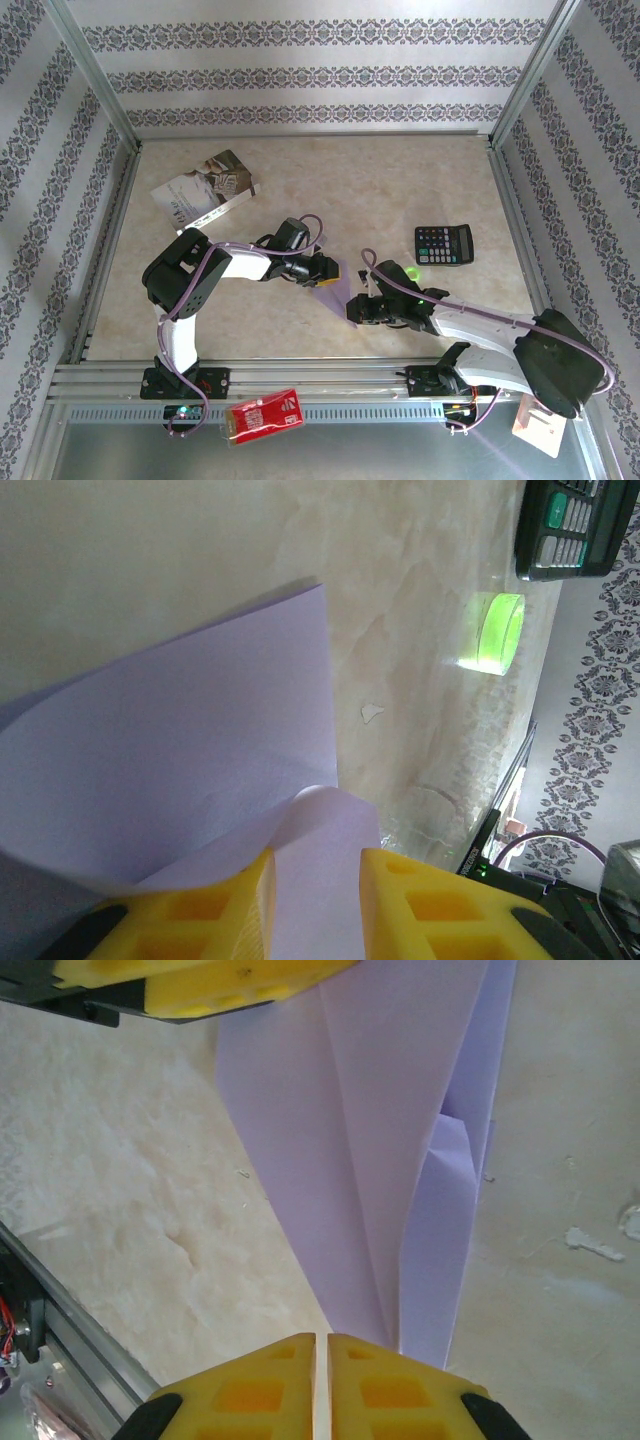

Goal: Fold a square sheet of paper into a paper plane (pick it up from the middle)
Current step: Fourth fold the wing at the center of the table.

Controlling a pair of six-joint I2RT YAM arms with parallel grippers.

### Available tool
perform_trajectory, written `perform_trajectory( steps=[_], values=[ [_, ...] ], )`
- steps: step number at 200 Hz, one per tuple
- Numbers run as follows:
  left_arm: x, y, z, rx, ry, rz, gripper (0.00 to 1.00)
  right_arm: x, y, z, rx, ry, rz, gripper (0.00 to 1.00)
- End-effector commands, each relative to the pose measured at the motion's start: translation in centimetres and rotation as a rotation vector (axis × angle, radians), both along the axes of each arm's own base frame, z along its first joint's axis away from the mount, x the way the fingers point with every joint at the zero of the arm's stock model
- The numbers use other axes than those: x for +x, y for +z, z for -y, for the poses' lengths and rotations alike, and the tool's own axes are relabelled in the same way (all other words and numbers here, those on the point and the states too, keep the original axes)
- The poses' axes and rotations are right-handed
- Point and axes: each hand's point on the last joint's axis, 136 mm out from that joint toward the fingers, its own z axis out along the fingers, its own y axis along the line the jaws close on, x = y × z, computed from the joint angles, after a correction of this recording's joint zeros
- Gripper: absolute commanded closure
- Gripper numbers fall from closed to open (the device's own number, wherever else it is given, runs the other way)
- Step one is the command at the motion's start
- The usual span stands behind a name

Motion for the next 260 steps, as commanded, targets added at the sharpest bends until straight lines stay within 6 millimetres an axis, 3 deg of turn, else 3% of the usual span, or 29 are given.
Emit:
perform_trajectory(
  steps=[1,260],
  values=[
    [-0.8,-2.8,-2.1,0.091,0.023,-0.052,0.72,0.7,0.3,0.0,-0.001,0.006,0.027,0.88],
    [-0.9,-2.5,-2.3,0.082,0.031,-0.053,0.72,1.6,-1.0,-0.4,-0.018,0.023,0.003,0.90]
  ],
)
